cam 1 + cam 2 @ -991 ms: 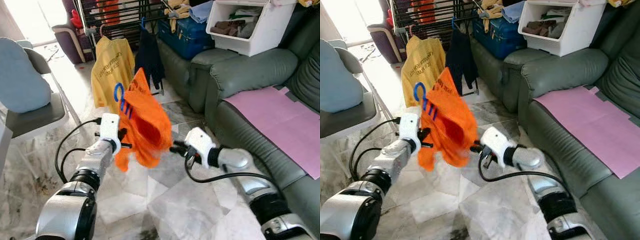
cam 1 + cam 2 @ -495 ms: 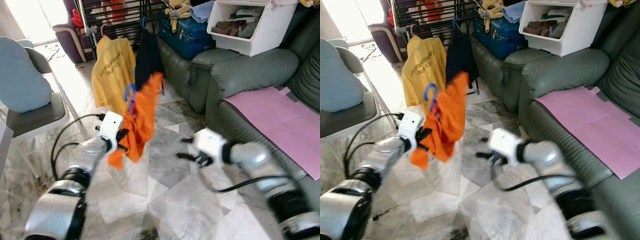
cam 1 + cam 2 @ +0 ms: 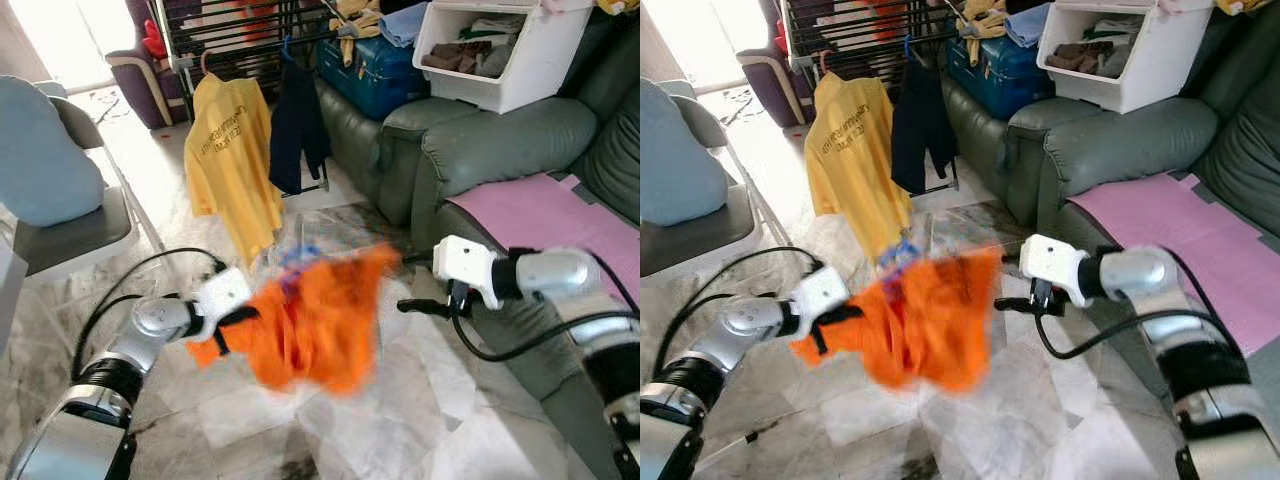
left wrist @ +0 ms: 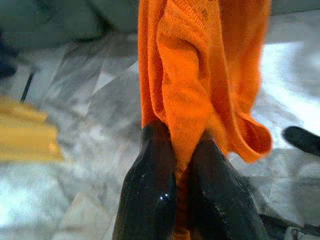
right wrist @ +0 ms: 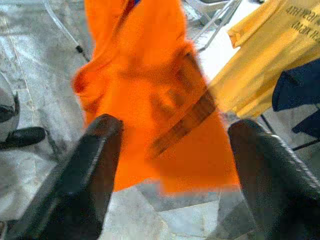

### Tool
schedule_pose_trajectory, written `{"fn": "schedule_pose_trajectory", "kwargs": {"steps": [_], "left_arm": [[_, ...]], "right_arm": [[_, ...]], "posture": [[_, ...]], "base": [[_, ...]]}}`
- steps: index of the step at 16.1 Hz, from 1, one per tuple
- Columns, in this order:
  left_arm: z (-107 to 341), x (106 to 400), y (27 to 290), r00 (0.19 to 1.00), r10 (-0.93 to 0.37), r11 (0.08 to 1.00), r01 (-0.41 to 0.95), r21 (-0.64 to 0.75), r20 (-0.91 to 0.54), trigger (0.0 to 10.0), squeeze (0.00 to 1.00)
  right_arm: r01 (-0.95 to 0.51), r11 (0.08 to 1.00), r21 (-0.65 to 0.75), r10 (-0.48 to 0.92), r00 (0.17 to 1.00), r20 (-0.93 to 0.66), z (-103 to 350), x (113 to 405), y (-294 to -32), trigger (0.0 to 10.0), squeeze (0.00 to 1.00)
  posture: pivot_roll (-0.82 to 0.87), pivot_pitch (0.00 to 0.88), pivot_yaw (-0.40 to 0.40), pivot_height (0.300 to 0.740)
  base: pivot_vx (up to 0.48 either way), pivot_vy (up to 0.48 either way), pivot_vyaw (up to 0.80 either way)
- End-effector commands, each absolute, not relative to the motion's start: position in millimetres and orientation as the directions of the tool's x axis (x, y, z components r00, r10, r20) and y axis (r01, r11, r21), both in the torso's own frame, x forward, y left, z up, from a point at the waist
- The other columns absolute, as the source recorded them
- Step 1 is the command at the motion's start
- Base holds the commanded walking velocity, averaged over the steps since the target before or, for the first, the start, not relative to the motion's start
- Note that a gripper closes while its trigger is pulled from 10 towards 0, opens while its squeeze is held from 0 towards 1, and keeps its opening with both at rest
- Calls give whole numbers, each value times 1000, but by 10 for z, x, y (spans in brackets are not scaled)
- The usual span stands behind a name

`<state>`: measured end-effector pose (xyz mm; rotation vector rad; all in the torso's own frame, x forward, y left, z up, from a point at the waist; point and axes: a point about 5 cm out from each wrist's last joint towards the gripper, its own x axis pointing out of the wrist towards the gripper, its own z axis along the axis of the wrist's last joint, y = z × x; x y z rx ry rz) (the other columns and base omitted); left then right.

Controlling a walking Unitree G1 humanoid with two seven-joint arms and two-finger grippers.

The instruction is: Hang hanger

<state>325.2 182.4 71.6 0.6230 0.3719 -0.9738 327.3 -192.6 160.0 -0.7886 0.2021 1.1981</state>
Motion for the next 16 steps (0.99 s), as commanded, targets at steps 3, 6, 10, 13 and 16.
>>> {"fn": "schedule_pose_trajectory", "kwargs": {"steps": [3, 6, 10, 13, 16], "left_arm": [[832, 3240, 1685, 447, -725, 272, 884, 379, -524, 0, 0], [879, 3220, 1567, 391, -775, 199, 897, 395, -496, 0, 0], [902, 3185, 1480, 351, -812, 161, 903, 399, -466, 0, 0], [901, 3176, 1456, 345, -817, 147, 900, 411, -462, 0, 0], [911, 3188, 1449, 355, -816, 155, 895, 419, -456, 0, 0]], "right_arm": [[-904, 38, -426, 761, 302, -574, 1597, 3280, -1856, 10000, 1000], [-905, -33, -424, 760, 252, -598, 1549, 3297, -1773, 10000, 973], [-922, -88, -377, 756, 185, -628, 1503, 3302, -1727, 0, 0], [-933, -120, -339, 735, 146, -662, 1467, 3312, -1756, 0, 0], [-946, -124, -300, 722, 121, -682, 1450, 3310, -1781, 0, 0]], "posture": [[-164, 0, 90, 740], [-163, 0, 89, 740], [-161, 0, 81, 740], [-159, 0, 74, 740], [-160, 0, 73, 740]], "base": [[0, 0, 0], [0, 0, 0], [0, 0, 0], [0, 0, 0], [0, 0, 0]]}}
